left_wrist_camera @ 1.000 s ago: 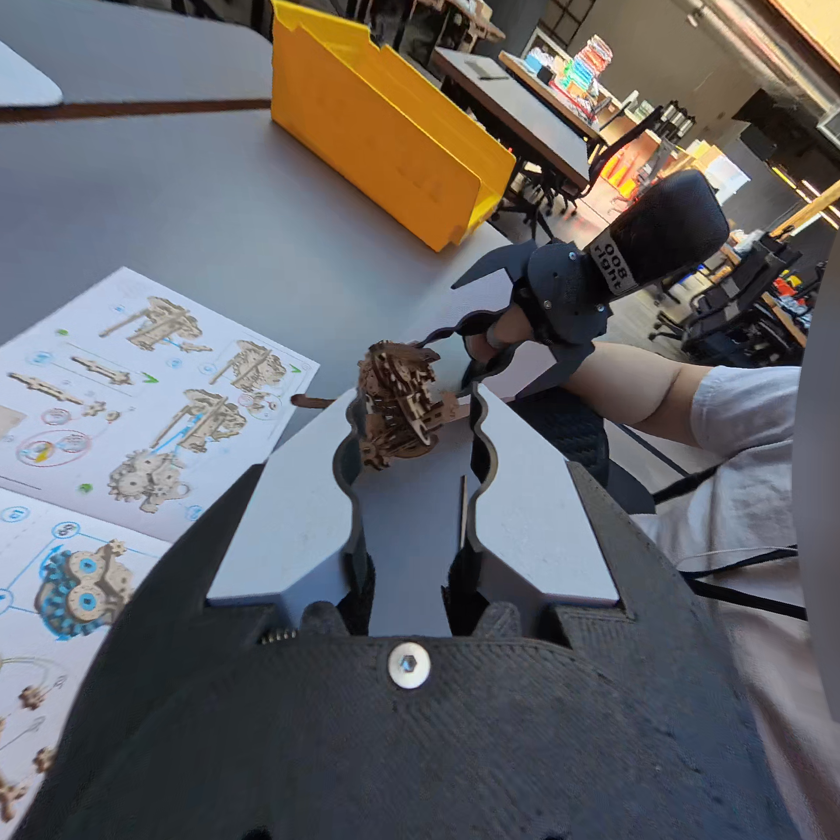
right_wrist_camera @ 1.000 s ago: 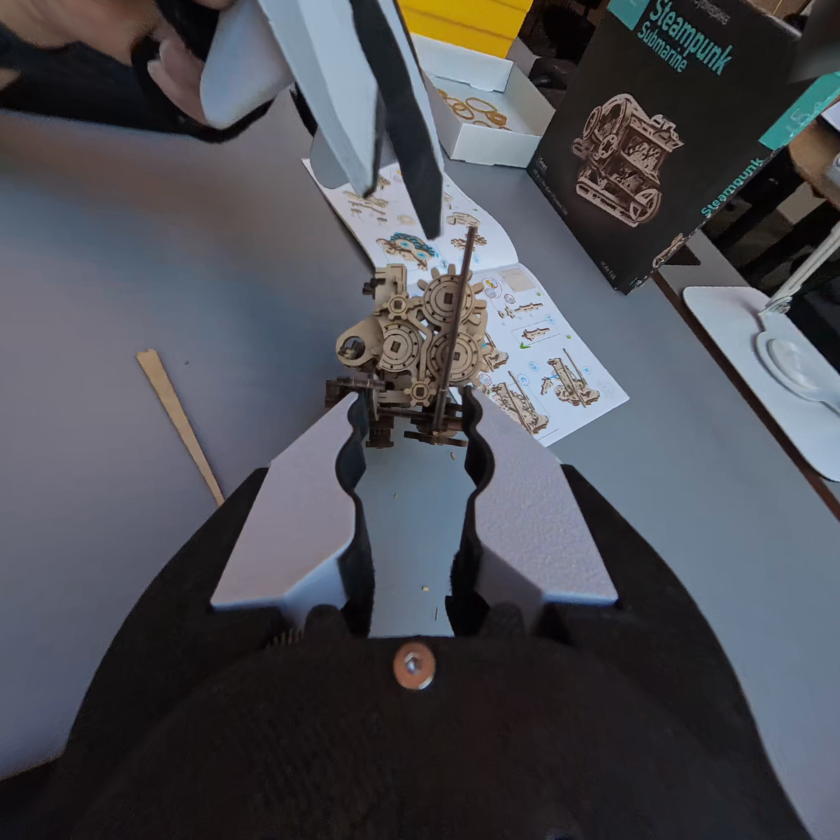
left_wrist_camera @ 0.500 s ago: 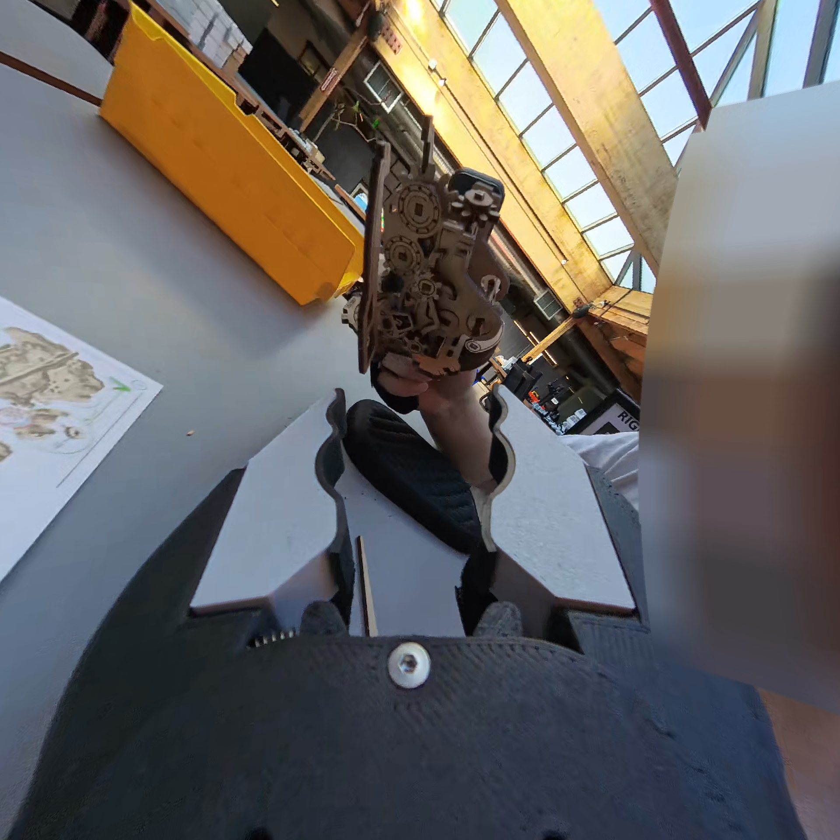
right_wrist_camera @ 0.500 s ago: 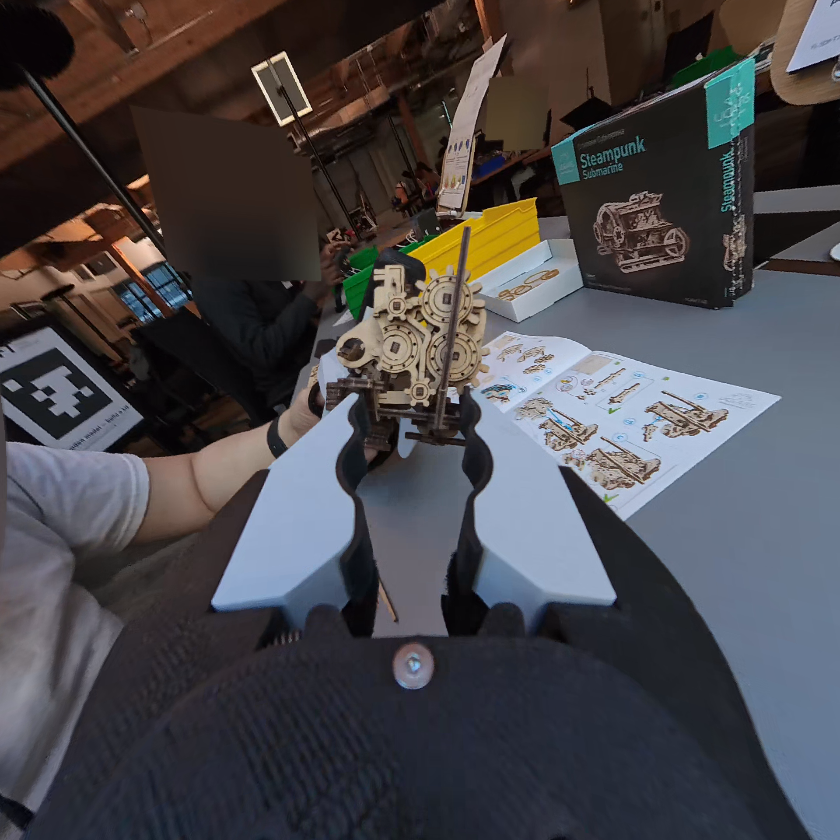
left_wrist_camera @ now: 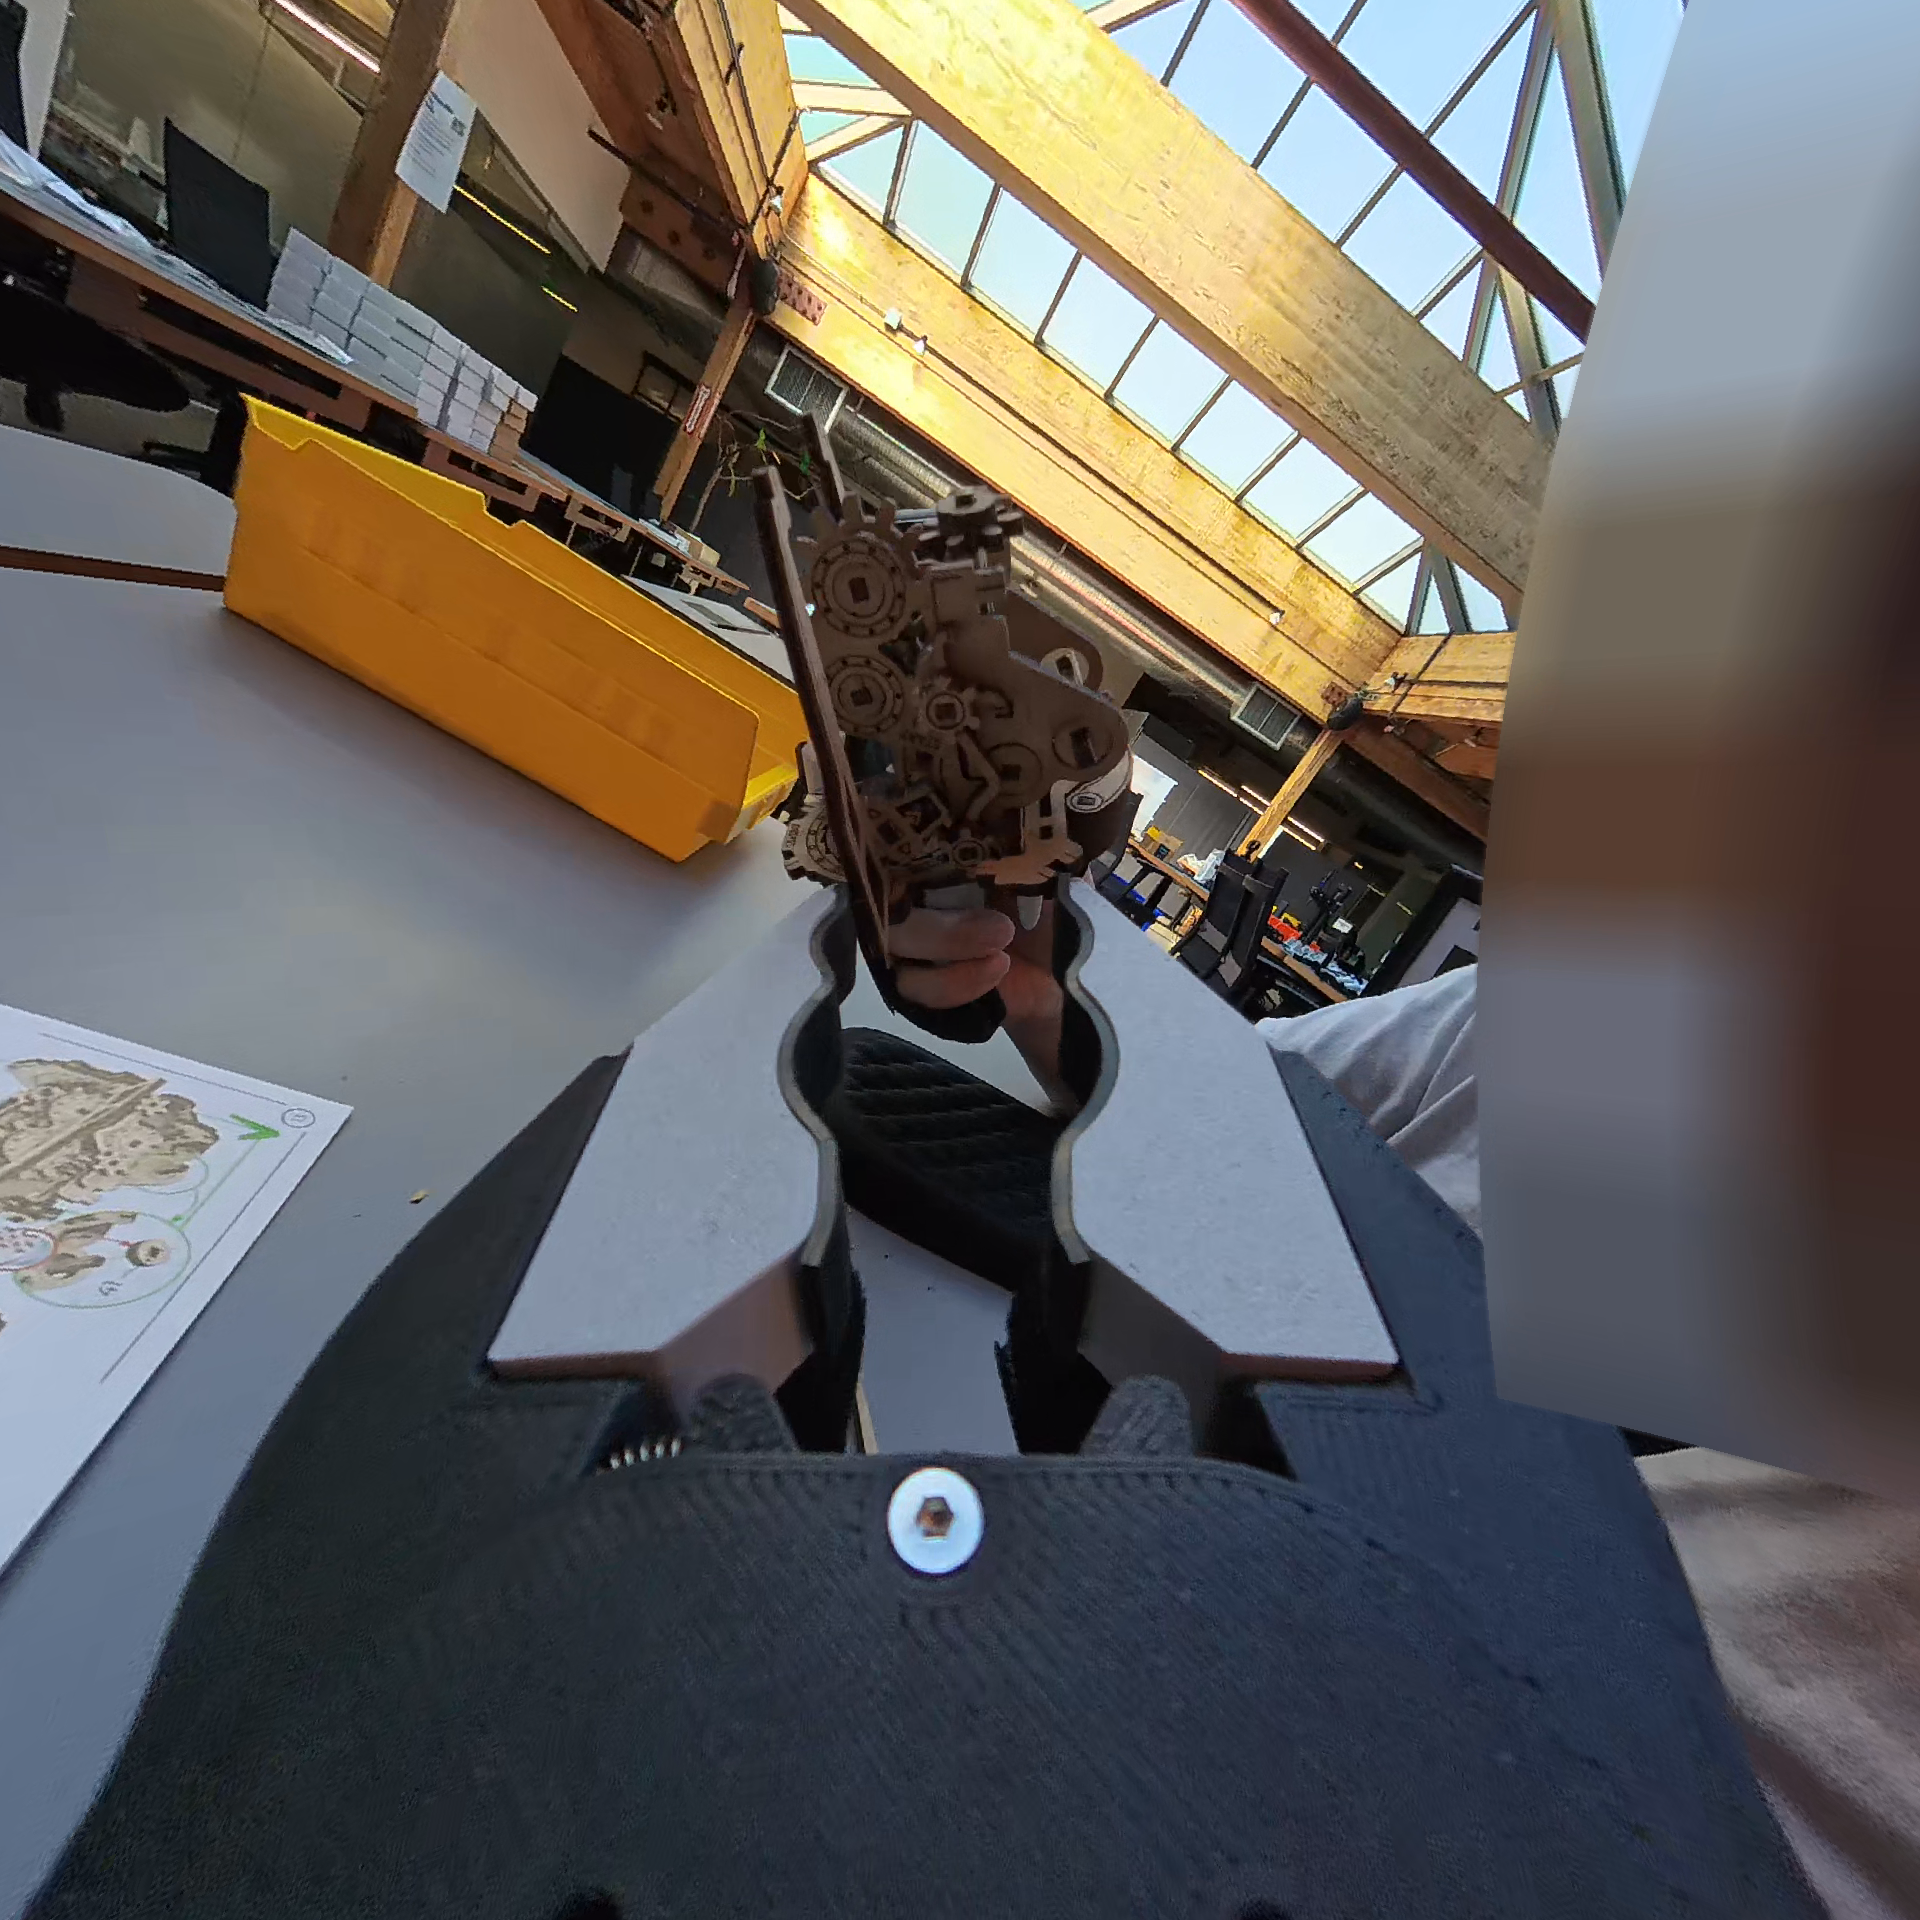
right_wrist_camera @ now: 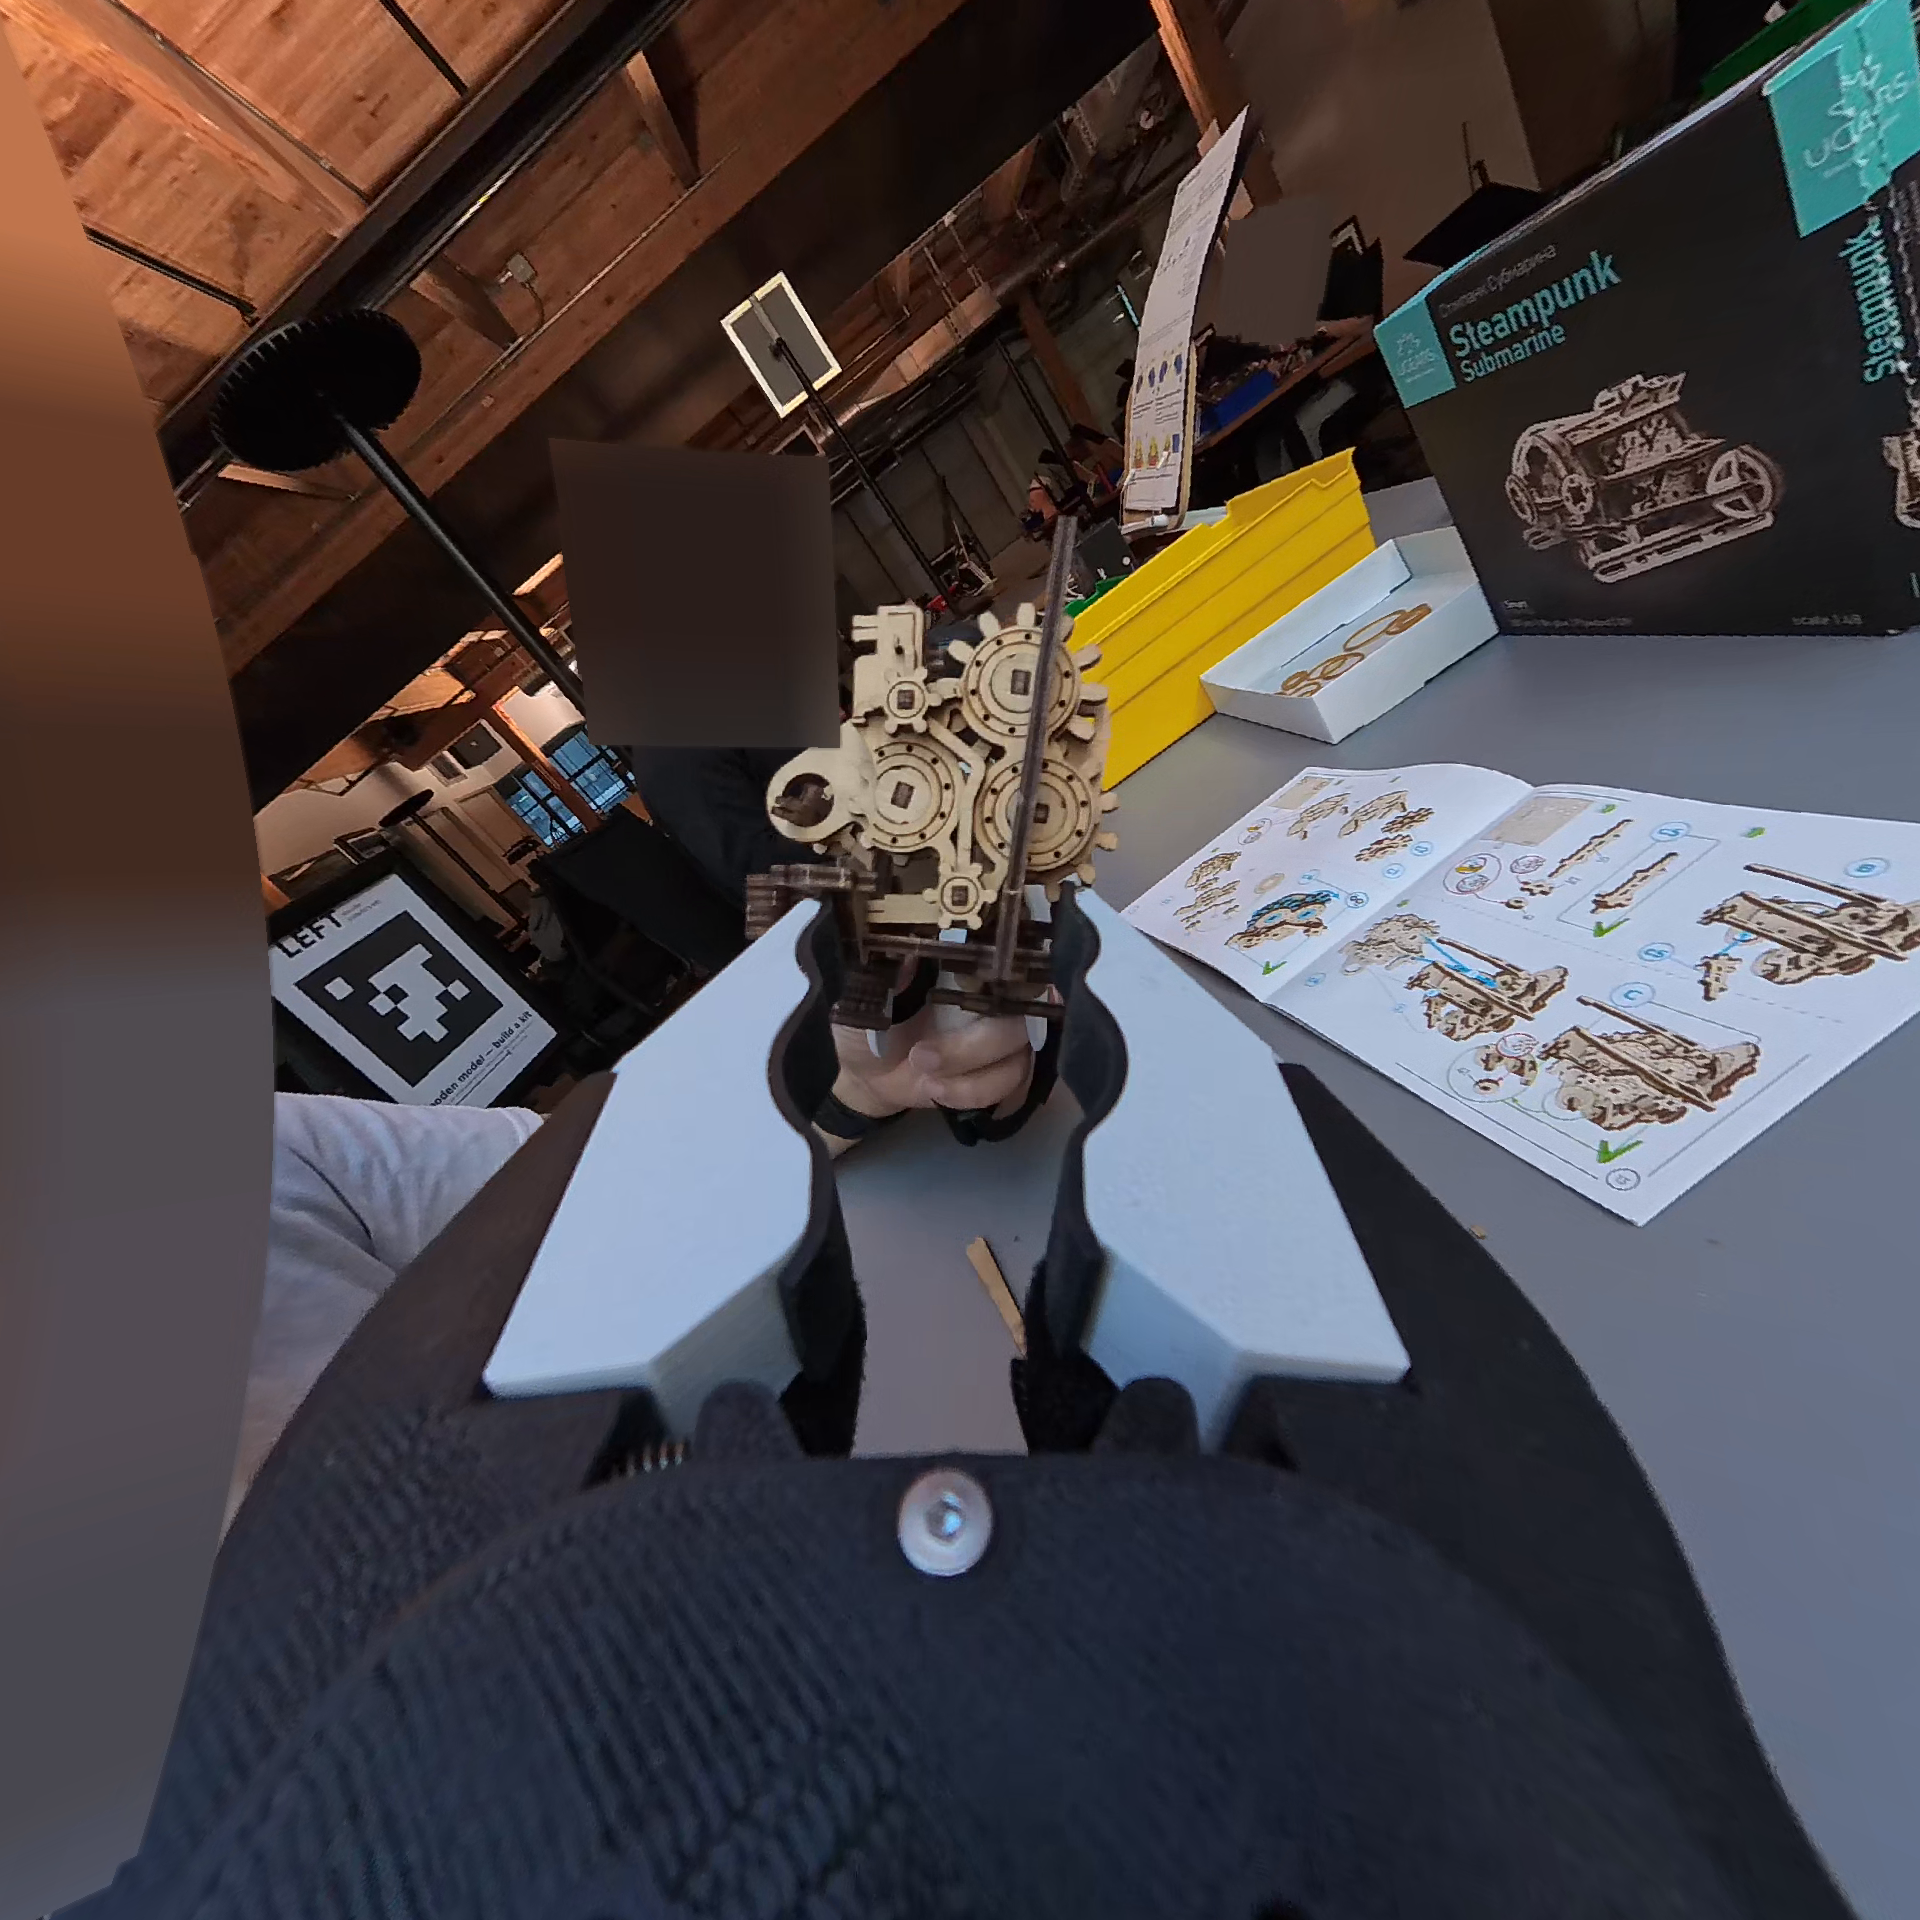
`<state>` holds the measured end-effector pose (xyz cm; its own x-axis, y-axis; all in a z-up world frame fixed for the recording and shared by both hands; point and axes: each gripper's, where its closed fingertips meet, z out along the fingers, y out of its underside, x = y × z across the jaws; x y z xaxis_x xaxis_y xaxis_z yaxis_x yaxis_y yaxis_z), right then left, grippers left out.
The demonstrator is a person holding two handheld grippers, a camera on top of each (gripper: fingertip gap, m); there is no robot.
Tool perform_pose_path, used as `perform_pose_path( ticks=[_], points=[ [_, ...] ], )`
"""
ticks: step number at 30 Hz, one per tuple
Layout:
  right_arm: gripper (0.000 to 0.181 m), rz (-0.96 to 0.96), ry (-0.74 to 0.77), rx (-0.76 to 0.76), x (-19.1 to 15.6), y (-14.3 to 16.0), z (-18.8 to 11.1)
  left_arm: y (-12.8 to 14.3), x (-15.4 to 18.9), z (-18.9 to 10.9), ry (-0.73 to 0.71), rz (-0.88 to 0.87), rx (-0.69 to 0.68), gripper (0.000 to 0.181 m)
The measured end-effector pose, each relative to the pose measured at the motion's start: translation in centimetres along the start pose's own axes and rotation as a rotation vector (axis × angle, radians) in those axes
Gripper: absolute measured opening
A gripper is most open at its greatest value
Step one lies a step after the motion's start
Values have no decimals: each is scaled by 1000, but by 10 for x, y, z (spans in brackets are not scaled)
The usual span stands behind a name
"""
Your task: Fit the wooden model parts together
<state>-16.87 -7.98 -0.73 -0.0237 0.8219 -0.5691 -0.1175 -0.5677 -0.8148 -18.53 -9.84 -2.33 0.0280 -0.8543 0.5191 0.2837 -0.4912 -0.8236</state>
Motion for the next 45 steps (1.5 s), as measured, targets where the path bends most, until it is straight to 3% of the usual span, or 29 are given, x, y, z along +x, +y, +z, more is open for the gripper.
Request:
perform_pose_path(
  ticks=[7,13,18,28,37,45],
  points=[
    [38,25,32,66,4,-6,-1,-4,-7,1,-19,-110,69,37],
    [39,32,43,152,7,-14,-4,-15,-7,0,-11,-192,229,33],
    [39,72,34,148,8,-10,-1,-14,-12,4,-33,-191,218,43],
    [39,133,47,155,16,-7,0,-11,-17,5,-19,-238,218,30],
    [40,221,40,159,26,-2,1,-9,-26,3,-52,-288,231,30],
    [41,43,56,87,18,-1,4,-13,-20,-1,-21,-252,241,30]
  ],
)
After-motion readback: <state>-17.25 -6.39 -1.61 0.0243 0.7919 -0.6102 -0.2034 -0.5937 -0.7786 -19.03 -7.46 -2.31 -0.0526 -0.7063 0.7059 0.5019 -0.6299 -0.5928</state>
